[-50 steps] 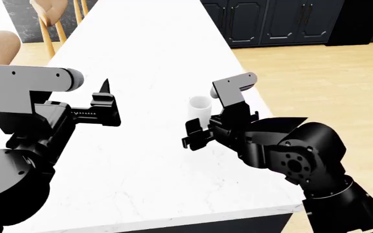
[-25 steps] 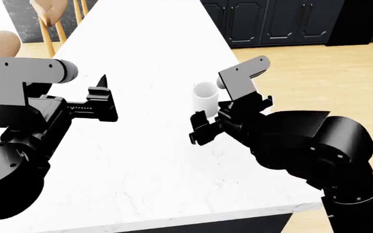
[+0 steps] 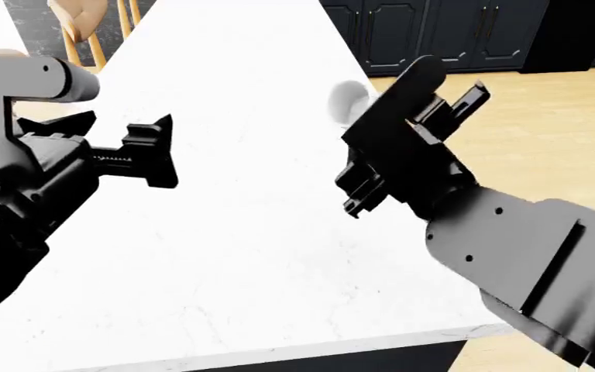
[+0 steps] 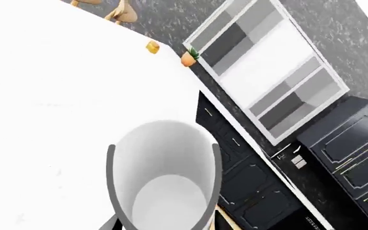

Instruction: A wet mug is on the counter and needs to be dried. Pick it up and place it upside down in the open cabinet.

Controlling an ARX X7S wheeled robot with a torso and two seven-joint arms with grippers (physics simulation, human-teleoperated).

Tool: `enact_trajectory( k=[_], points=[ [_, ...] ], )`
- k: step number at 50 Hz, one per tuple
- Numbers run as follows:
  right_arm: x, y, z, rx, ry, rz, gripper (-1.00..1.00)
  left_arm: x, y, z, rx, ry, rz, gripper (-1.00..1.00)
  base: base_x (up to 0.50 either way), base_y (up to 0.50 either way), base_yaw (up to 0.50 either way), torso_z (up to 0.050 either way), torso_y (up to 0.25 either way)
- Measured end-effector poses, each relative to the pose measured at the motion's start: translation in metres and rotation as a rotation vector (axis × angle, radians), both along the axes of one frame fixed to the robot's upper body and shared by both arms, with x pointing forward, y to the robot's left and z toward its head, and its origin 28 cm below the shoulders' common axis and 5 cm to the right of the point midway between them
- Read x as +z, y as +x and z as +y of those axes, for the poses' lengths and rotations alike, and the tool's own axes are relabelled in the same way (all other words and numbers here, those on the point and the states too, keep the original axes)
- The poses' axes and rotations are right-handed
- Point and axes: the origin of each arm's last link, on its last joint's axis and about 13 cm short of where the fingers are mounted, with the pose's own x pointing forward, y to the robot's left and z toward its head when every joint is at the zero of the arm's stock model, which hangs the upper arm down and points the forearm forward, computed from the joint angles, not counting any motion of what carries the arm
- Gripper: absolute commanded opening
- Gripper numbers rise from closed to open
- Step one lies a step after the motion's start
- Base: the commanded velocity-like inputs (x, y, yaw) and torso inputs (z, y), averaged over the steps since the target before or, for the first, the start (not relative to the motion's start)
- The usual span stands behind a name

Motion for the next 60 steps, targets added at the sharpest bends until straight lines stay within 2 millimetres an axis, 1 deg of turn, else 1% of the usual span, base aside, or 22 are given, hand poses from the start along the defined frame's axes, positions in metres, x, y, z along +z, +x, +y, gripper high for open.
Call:
enact_trajectory(
  k=[11,19,24,30,37,44,55,60],
  points=[
    [0.0,-0.008,-0.003,-0.015,-0.338,-0.382,-1.0,0.007,-0.001,0.006,-0.043,-0.017,0.026,1.0,0.0,0.0,0.0,0.0,0.001],
    [-0.004,-0.011,-0.003,0.017,-0.564,-0.682,-1.0,0.011,-0.001,0.01,-0.067,-0.028,0.038,1.0,0.0,0.0,0.0,0.0,0.0],
    [-0.005,-0.013,-0.004,0.057,-0.676,-0.834,-1.0,0.014,-0.001,0.012,-0.086,-0.035,0.047,1.0,0.0,0.0,0.0,0.0,0.0],
    [-0.004,-0.016,-0.006,0.103,-0.778,-0.972,-1.0,0.017,0.001,0.015,-0.122,-0.048,0.066,1.0,0.0,0.0,0.0,0.0,0.0],
    [-0.001,-0.02,-0.008,0.145,-0.851,-1.079,-1.0,0.023,0.002,0.021,-0.203,-0.063,0.098,1.0,0.0,0.0,0.0,0.0,0.001],
    [0.0,-0.022,-0.009,0.169,-0.891,-1.136,-1.0,0.031,0.003,0.031,-0.304,-0.062,0.124,1.0,0.0,0.0,0.0,0.0,0.0],
    [0.004,-0.025,-0.009,0.185,-0.922,-1.178,-1.0,0.042,0.01,0.054,-0.431,-0.041,0.181,1.0,0.0,0.0,0.0,0.0,0.0],
    [0.005,-0.026,-0.008,0.193,-0.926,-1.189,-1.0,0.046,0.011,0.065,-0.524,-0.039,0.217,1.0,0.0,0.0,0.0,0.0,0.002]
  ],
)
